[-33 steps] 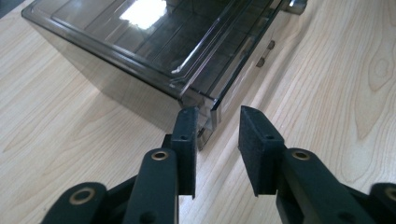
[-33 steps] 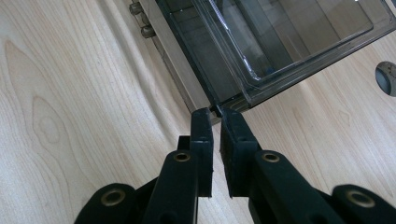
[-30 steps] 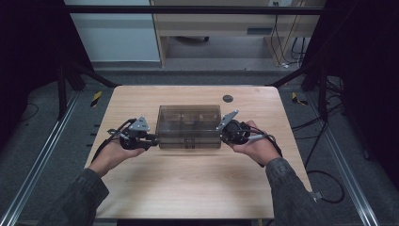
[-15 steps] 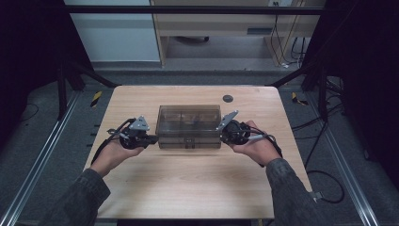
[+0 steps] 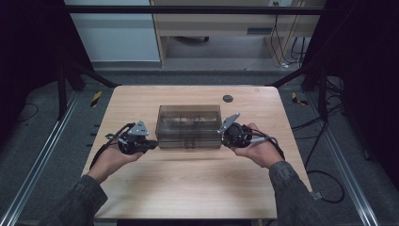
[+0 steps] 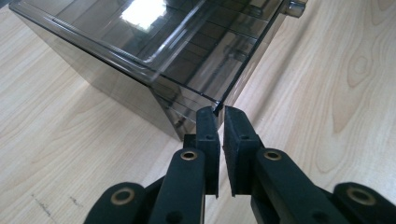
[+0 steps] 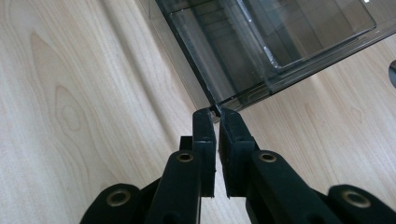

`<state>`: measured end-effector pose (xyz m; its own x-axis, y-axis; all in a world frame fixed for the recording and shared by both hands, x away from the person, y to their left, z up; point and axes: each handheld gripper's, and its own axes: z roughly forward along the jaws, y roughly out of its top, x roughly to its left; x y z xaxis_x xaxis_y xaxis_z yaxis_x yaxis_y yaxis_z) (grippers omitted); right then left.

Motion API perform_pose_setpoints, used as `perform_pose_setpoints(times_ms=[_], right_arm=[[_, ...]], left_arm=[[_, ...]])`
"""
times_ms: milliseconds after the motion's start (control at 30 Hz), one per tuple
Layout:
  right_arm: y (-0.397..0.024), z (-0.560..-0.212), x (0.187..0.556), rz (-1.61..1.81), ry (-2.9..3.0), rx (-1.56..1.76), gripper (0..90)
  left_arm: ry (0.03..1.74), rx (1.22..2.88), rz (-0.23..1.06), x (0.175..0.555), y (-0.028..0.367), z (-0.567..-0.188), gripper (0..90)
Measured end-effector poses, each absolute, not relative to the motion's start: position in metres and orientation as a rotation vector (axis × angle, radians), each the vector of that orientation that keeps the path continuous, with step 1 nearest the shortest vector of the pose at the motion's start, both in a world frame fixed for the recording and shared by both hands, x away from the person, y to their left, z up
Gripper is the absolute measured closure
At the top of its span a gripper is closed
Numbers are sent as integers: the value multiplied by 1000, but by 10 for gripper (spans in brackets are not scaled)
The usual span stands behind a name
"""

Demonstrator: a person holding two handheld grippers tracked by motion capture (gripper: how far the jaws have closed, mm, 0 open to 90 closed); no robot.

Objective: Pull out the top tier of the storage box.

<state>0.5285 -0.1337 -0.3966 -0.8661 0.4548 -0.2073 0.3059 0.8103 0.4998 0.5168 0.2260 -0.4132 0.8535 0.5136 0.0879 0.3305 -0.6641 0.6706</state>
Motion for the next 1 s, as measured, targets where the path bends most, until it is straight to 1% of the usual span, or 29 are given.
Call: perform_pose_setpoints(times_ms=[333, 600, 933, 1000], right_arm=[[-135, -396, 517, 665, 2688, 573, 854], [-134, -397, 511, 664, 2700, 550, 857], [-134, -396, 505, 675, 2706, 535, 859], [-135, -396, 504, 680, 2704, 537, 859]], left_arm=[[593, 2349, 347, 504, 227, -413, 848], [557, 2359, 339, 502, 228, -414, 852], [567, 2352, 317, 498, 230, -413, 851], [564, 2371, 328, 497, 230, -412, 851]])
